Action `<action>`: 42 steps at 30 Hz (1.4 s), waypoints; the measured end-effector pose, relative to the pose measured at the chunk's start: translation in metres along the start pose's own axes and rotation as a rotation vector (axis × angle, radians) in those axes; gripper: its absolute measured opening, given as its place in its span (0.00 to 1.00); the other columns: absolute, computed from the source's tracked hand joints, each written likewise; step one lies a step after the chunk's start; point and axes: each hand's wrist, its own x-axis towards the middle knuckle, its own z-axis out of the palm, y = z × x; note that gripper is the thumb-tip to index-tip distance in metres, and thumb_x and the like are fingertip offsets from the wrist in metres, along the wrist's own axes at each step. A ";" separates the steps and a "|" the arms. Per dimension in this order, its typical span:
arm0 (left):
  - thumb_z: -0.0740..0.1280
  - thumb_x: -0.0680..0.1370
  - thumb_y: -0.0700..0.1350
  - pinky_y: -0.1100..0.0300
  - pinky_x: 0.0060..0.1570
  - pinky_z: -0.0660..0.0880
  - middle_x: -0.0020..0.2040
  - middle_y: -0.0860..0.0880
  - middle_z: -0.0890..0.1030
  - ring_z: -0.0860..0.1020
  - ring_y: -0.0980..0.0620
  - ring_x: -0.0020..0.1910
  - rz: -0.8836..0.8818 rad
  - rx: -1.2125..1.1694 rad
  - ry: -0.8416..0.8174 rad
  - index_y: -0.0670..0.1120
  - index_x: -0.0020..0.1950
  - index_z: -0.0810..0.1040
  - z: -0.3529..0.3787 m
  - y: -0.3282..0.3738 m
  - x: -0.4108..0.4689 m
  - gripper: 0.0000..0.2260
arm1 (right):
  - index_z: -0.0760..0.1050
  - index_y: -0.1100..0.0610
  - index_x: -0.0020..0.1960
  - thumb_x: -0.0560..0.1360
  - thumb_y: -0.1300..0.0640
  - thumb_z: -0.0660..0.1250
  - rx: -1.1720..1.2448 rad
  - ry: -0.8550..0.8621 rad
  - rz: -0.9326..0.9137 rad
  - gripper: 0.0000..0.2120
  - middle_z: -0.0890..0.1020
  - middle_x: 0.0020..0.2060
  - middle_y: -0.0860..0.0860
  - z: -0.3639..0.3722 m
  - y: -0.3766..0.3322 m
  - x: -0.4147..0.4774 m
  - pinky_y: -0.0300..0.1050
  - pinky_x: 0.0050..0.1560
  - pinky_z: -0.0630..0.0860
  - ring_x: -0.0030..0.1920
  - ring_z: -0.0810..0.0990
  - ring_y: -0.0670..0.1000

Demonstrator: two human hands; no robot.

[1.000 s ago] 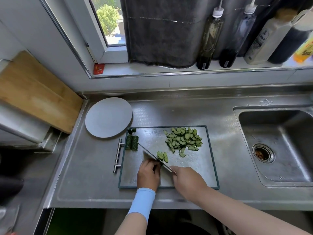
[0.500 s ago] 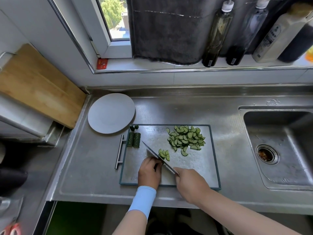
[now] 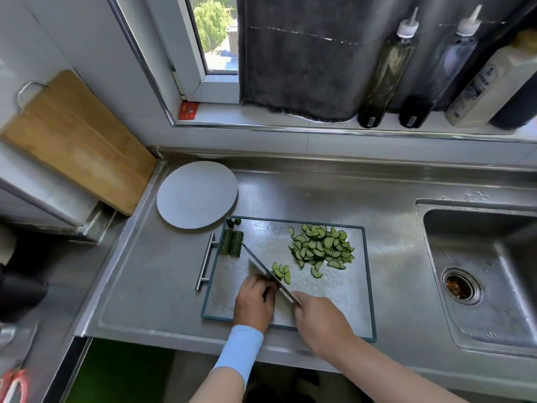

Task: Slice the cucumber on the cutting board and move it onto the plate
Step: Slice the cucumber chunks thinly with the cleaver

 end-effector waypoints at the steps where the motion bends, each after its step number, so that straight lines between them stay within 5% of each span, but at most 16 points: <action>1: 0.75 0.69 0.35 0.70 0.46 0.69 0.42 0.50 0.79 0.76 0.53 0.44 -0.008 -0.003 0.005 0.45 0.42 0.82 0.000 0.000 0.000 0.07 | 0.73 0.47 0.49 0.81 0.56 0.54 0.007 0.002 -0.003 0.10 0.77 0.36 0.47 -0.001 0.001 -0.004 0.49 0.41 0.74 0.39 0.76 0.52; 10: 0.77 0.66 0.35 0.69 0.45 0.69 0.41 0.49 0.81 0.76 0.52 0.42 -0.042 0.011 0.000 0.45 0.41 0.83 0.000 0.001 0.000 0.08 | 0.70 0.44 0.46 0.82 0.55 0.54 -0.031 -0.022 0.003 0.10 0.74 0.33 0.45 -0.007 0.005 -0.021 0.47 0.36 0.68 0.36 0.73 0.51; 17: 0.75 0.67 0.34 0.64 0.43 0.73 0.41 0.51 0.81 0.77 0.51 0.42 -0.039 0.009 0.002 0.45 0.41 0.83 0.000 0.002 -0.002 0.07 | 0.63 0.45 0.35 0.80 0.58 0.55 -0.012 -0.051 0.060 0.17 0.71 0.32 0.45 -0.004 -0.002 -0.009 0.42 0.34 0.66 0.38 0.71 0.52; 27: 0.75 0.68 0.37 0.64 0.42 0.74 0.40 0.50 0.81 0.78 0.50 0.40 -0.116 0.018 -0.062 0.46 0.41 0.84 -0.008 0.007 0.001 0.05 | 0.77 0.50 0.52 0.79 0.57 0.55 -0.071 -0.024 0.049 0.12 0.76 0.39 0.47 0.001 -0.016 0.009 0.44 0.41 0.68 0.41 0.74 0.52; 33: 0.74 0.71 0.39 0.65 0.44 0.72 0.43 0.49 0.83 0.79 0.48 0.41 -0.187 0.019 -0.083 0.46 0.42 0.86 -0.011 0.012 0.003 0.04 | 0.63 0.41 0.37 0.81 0.56 0.55 -0.072 -0.004 0.030 0.16 0.72 0.32 0.43 -0.002 -0.012 -0.011 0.40 0.32 0.64 0.37 0.71 0.50; 42: 0.74 0.70 0.38 0.67 0.44 0.69 0.44 0.49 0.83 0.80 0.48 0.42 -0.185 0.031 -0.053 0.46 0.42 0.86 -0.011 0.014 0.001 0.04 | 0.70 0.46 0.42 0.82 0.55 0.53 -0.099 -0.022 0.020 0.12 0.74 0.32 0.46 -0.005 0.000 -0.028 0.42 0.34 0.66 0.34 0.71 0.48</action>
